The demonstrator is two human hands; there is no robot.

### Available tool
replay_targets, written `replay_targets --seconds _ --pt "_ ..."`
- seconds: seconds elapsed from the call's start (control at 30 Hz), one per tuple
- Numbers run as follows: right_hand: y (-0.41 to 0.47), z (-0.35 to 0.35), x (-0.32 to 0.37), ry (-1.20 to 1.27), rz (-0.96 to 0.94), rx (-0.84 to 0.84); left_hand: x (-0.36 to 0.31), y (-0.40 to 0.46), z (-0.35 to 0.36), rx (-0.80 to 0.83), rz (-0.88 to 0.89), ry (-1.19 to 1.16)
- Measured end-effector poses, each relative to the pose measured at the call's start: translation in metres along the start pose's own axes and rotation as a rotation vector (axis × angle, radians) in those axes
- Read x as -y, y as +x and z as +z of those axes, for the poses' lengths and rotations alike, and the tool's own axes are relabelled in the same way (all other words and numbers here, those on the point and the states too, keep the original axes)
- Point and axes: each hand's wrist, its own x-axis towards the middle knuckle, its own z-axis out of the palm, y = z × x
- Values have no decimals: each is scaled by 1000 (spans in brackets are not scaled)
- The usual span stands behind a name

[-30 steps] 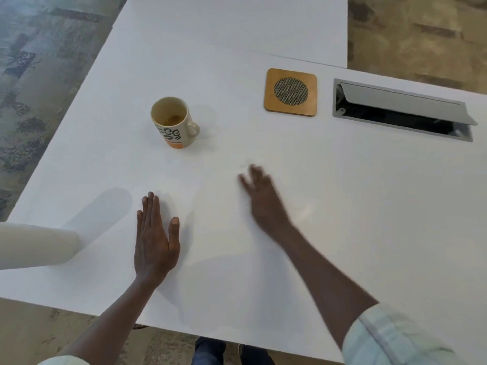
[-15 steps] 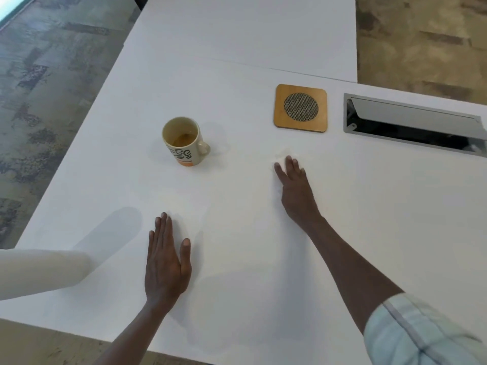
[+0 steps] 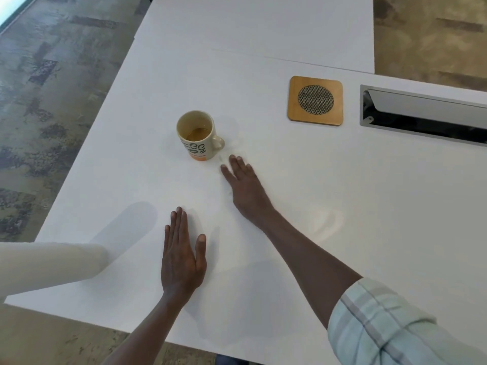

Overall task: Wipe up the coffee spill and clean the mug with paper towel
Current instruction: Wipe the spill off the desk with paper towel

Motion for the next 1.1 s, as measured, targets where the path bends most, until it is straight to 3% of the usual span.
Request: replay_targets --seconds 0.27,0.47,0.53,0.6,0.7,0.77,0.9,1.0,1.1 --pt "-26 31 67 19 -206 103 0 -2 0 -84 -1 -197" --pt "-140 39 73 56 -373 207 -1 -11 -7 -144 -9 -324" --pt "-182 22 41 14 -301 123 -5 -15 -9 -126 22 -323" --pt "-203 -2 1 -26 -96 4 -11 -14 -12 -116 39 -332" --pt "-186 -35 -56 -47 253 -70 -21 -4 -15 -112 47 -352" --pt "-150 -43 -66 -49 361 -96 -28 5 -15 -115 49 -371" --pt "-108 -22 -20 -16 217 9 -48 21 -11 -86 66 -389" --pt "-150 -10 -3 -7 73 30 -61 35 -11 -87 92 -382" --pt "-200 -26 -37 -16 236 -63 -71 48 -13 -100 69 -388"
